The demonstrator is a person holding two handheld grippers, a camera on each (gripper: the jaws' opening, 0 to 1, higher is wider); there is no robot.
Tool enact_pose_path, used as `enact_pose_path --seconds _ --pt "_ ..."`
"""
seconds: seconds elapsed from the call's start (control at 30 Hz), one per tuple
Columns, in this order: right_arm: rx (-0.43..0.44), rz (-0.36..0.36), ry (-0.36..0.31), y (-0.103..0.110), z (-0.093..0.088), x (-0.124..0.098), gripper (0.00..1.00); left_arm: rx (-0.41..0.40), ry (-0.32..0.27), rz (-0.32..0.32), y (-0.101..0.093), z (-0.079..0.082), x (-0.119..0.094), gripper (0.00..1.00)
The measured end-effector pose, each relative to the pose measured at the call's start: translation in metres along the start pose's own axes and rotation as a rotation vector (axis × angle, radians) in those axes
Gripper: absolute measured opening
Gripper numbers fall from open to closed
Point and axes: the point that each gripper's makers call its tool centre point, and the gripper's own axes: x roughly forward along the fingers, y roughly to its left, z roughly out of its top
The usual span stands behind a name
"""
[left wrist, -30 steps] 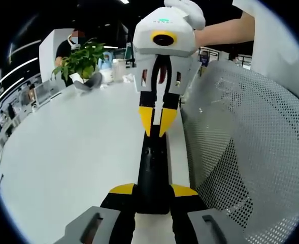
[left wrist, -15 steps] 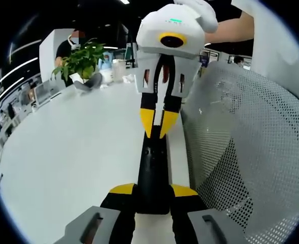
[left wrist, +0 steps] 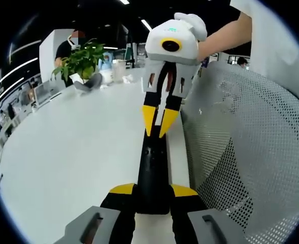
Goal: Press the specified remote control buttons in sequence, fully releasing each button before pressing the next.
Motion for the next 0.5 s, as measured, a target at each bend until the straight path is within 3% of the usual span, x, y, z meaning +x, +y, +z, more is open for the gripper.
enact_pose_path --seconds 0.5 --pt "-0.129 0.095 0.03 0.0028 0.0047 0.0038 0.05 0.0 -0.001 0.0 -0.0002 0.0001 0.0002 0.25"
